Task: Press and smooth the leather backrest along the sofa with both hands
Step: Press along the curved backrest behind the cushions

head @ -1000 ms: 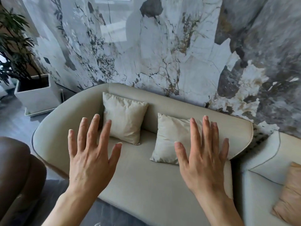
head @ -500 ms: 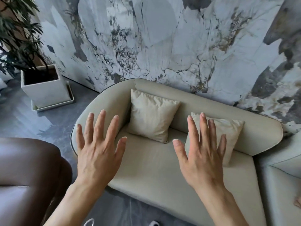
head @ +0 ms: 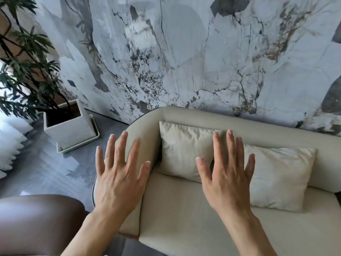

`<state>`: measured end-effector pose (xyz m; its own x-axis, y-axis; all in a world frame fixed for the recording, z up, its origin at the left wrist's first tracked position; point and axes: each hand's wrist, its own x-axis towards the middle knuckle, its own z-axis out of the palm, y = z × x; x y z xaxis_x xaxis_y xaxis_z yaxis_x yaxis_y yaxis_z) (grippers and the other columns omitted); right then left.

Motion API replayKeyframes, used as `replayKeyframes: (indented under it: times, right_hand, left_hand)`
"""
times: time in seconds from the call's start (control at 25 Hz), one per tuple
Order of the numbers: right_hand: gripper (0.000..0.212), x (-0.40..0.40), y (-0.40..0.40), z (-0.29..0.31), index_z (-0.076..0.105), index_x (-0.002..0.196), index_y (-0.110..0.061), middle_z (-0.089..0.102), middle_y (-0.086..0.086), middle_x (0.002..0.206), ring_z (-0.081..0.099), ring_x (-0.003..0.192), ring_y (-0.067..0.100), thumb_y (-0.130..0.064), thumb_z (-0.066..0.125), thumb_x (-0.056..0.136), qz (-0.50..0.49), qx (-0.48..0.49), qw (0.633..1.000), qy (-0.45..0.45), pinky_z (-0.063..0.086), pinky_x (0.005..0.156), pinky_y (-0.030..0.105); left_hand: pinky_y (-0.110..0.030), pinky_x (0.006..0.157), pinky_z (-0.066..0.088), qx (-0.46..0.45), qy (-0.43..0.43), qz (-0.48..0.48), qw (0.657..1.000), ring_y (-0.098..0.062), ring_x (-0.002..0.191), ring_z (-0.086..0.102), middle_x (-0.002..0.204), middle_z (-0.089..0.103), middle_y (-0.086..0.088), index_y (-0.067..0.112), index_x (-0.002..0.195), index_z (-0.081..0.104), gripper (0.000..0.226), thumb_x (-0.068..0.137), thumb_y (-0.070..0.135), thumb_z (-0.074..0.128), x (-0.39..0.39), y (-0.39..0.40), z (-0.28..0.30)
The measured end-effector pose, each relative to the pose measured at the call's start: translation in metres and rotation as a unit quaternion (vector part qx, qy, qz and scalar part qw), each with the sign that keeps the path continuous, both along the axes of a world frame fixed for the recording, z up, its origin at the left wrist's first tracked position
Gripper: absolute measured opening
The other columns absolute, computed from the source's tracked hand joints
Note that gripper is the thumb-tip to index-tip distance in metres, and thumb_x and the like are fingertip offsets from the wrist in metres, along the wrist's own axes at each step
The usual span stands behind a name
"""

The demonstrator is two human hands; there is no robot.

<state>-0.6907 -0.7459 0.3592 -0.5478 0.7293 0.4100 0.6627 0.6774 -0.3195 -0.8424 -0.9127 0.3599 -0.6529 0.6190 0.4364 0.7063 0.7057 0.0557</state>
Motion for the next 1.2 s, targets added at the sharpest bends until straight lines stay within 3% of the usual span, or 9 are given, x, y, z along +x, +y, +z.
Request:
replayKeyframes:
  times: [0.32,0.6,0.84,1.2]
  right_hand:
    - [0.07,-0.058,0.044,-0.004,0.031,0.15,-0.018,0.022,0.011,0.16,0.021,0.146,0.033,-0.057,0.026,0.092,-0.031,-0.017,0.999,-0.015,0.017,0.111,0.064]
    - [0.068,-0.144,0.048,-0.022,0.038,0.147,-0.016,0.031,0.014,0.156,0.031,0.142,0.036,-0.055,0.032,0.091,-0.094,-0.002,0.993,-0.075,0.026,0.108,0.064]
    - [0.069,-0.24,0.067,-0.05,0.038,0.147,-0.017,0.031,0.012,0.156,0.031,0.142,0.033,-0.058,0.025,0.093,-0.135,-0.011,0.979,-0.151,0.027,0.109,0.063]
    - [0.07,-0.288,0.187,-0.189,0.035,0.148,-0.018,0.029,0.012,0.157,0.025,0.144,0.033,-0.058,0.027,0.091,-0.111,-0.019,0.981,-0.157,0.017,0.111,0.06]
  left_hand:
    - [-0.051,0.12,0.003,-0.012,-0.005,-0.037,0.999,-0.034,0.149,0.015,0.159,0.026,-0.013,0.019,0.148,0.036,0.062,0.092,0.046,0.039,-0.071,0.057,-0.001]
    - [-0.053,0.12,0.006,0.003,-0.024,-0.109,0.994,-0.033,0.149,0.015,0.158,0.029,-0.013,0.019,0.146,0.039,0.063,0.09,0.048,0.039,-0.179,0.092,-0.031]
    - [-0.054,0.118,0.008,-0.006,-0.069,-0.171,0.983,-0.036,0.146,0.021,0.154,0.034,-0.016,0.017,0.145,0.04,0.062,0.091,0.049,0.035,-0.286,0.141,-0.075]
    - [-0.063,0.114,0.023,-0.087,-0.099,-0.15,0.98,-0.042,0.142,0.033,0.151,0.042,-0.02,0.01,0.14,0.05,0.062,0.09,0.044,0.037,-0.33,0.25,-0.212]
